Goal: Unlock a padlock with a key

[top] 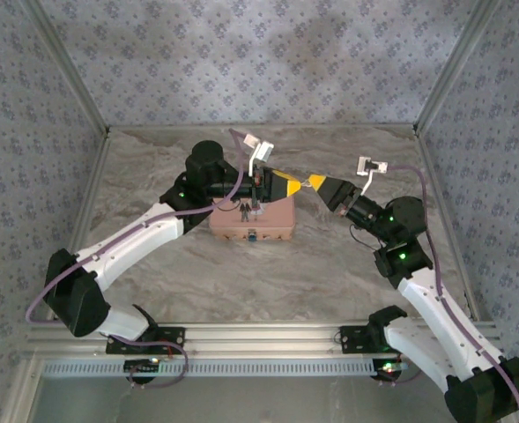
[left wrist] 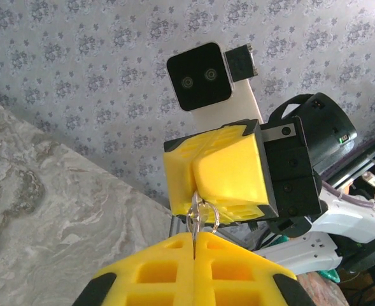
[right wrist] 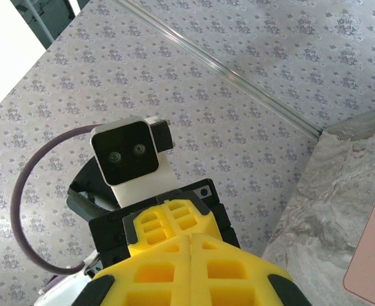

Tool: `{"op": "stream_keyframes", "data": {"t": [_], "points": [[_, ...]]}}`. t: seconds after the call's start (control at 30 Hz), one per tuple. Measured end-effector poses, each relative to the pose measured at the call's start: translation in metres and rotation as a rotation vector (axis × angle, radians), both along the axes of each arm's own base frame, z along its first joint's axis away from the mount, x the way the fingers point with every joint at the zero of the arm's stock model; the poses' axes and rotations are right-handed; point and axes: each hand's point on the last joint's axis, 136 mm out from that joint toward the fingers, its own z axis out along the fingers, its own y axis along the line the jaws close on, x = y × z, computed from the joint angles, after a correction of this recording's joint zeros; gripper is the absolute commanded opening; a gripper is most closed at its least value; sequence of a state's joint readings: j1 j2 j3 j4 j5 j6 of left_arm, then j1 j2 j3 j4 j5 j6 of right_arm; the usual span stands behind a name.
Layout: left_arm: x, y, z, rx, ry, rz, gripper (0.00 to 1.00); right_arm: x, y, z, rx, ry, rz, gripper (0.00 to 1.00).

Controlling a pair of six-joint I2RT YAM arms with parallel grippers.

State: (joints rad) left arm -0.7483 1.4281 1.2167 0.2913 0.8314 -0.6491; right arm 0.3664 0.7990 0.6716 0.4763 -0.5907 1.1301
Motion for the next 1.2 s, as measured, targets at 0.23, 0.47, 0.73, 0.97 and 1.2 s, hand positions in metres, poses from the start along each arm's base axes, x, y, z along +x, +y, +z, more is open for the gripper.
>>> {"op": "stream_keyframes", "data": {"t": [0.23, 0.47, 0.73, 0.97, 1.2], "points": [[0.002, 0.0, -0.005, 0.037, -0.002, 0.012, 0.0, 0.005, -0.006, -0.024, -0.096, 0.068, -0.035, 0.53], [0.0, 0.007, -0.012, 0.17, -0.022, 0.022, 0.0, 0.008, -0.034, -0.027, -0.286, 0.072, -0.142, 0.38], [-0.019, 0.016, -0.007, 0.269, -0.045, -0.056, 0.0, -0.006, -0.014, -0.014, -0.383, -0.027, 0.015, 0.45], [-0.028, 0.016, -0.025, 0.334, 0.005, -0.134, 0.0, -0.029, 0.02, -0.029, -0.455, -0.073, 0.196, 0.33], [-0.033, 0.018, -0.028, 0.349, 0.016, -0.16, 0.0, -0.039, 0.026, -0.029, -0.503, -0.113, 0.238, 0.33]]}}
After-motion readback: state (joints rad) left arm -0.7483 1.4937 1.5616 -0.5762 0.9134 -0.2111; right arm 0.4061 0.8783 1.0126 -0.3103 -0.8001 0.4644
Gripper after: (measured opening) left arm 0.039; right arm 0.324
